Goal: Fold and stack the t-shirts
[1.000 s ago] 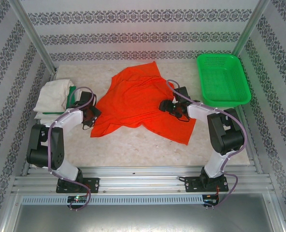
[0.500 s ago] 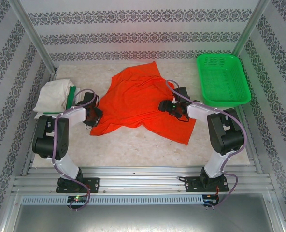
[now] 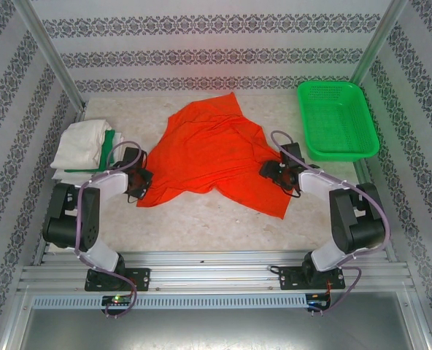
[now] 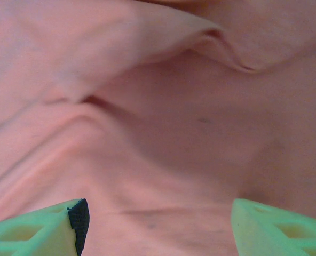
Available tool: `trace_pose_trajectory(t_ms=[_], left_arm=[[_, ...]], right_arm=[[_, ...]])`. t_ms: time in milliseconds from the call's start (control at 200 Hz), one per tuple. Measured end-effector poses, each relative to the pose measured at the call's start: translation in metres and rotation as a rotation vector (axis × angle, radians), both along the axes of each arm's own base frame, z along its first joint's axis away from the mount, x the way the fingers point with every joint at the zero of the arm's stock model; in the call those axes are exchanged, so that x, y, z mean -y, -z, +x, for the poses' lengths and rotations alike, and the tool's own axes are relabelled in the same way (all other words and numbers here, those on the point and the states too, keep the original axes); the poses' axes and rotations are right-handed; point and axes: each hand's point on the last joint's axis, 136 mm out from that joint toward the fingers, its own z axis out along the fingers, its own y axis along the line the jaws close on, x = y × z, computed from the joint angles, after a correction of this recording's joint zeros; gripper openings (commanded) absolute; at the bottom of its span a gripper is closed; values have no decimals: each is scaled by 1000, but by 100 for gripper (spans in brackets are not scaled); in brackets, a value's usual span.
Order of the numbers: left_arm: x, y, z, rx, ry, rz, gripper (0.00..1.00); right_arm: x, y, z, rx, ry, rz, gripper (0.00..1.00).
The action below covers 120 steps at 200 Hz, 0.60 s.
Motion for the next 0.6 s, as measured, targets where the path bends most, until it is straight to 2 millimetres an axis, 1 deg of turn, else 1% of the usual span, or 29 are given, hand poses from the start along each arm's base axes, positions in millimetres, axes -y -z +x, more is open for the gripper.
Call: trace_pose_trajectory(t_ms=[65,105,170,295,360,420,505,600], left_arm=[[-1,0,-7,2,0,-1,0],[-1,0,-11,6,0,-1,0],[-1,1,-20,9,-4,-2,0],[-1,1,-38,17,-24,-12,0],[-1,1,-44,22,-35,-16,0],[0,1,-46,24,-41,-19,0],[0,1,-46,26,-51,-17,0],[-1,1,-46,28,-58,-15,0]], right_arm=[[3,11,-3,-36,7,-7,70],[2,11,0,-37,5,-7,70],[-2,7,13,-26,0,0,70],[-10,8,43,-23,-15,12,70],[-16,6,60,-8,-27,24,70],[-20,4,71,2,-39,34,70],[-21,-1,73,11,-48,29,69],[-12,-14,64,27,-28,-7,67]])
